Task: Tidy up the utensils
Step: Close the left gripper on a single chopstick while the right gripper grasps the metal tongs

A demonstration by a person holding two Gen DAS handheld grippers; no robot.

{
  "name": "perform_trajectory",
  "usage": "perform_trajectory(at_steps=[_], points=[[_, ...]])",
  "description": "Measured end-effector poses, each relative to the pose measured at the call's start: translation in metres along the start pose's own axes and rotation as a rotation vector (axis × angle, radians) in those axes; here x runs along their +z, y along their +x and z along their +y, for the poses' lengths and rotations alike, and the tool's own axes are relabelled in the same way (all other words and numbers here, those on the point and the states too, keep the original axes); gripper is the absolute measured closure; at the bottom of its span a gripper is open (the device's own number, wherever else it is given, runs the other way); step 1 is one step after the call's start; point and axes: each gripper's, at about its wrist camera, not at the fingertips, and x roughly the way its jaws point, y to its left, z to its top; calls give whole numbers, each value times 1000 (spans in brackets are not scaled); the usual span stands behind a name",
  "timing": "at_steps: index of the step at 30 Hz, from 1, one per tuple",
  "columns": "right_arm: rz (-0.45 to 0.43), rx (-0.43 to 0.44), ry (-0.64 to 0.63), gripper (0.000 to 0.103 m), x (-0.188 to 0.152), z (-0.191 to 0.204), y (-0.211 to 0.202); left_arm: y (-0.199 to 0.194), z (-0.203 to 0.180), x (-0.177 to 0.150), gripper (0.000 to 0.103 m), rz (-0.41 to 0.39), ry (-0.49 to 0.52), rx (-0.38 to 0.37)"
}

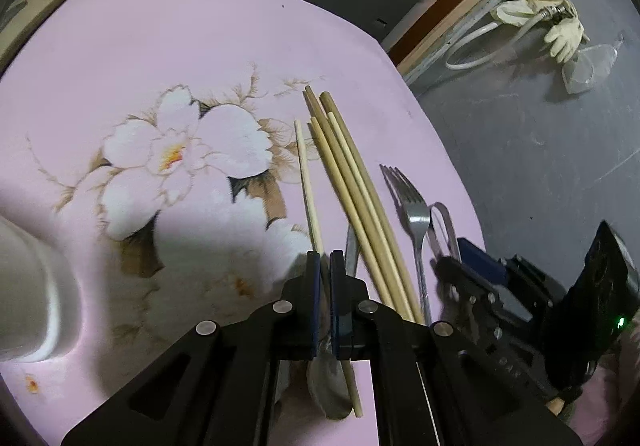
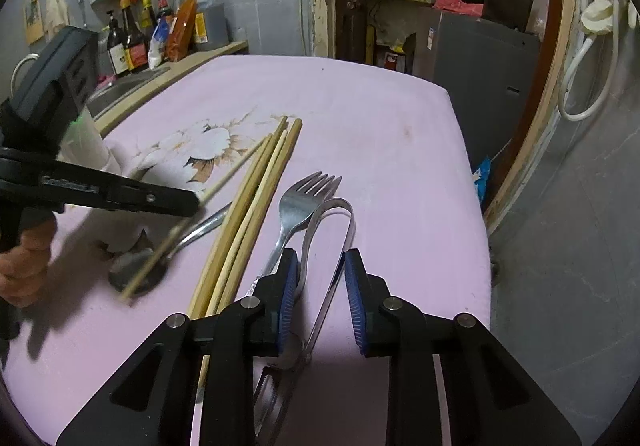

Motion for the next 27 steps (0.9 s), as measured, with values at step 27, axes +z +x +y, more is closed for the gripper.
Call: perform_trajectory(at_steps=[27], points=[[52,-34,82,80,16,1,19,18,-19,24,101,70,-42,130]])
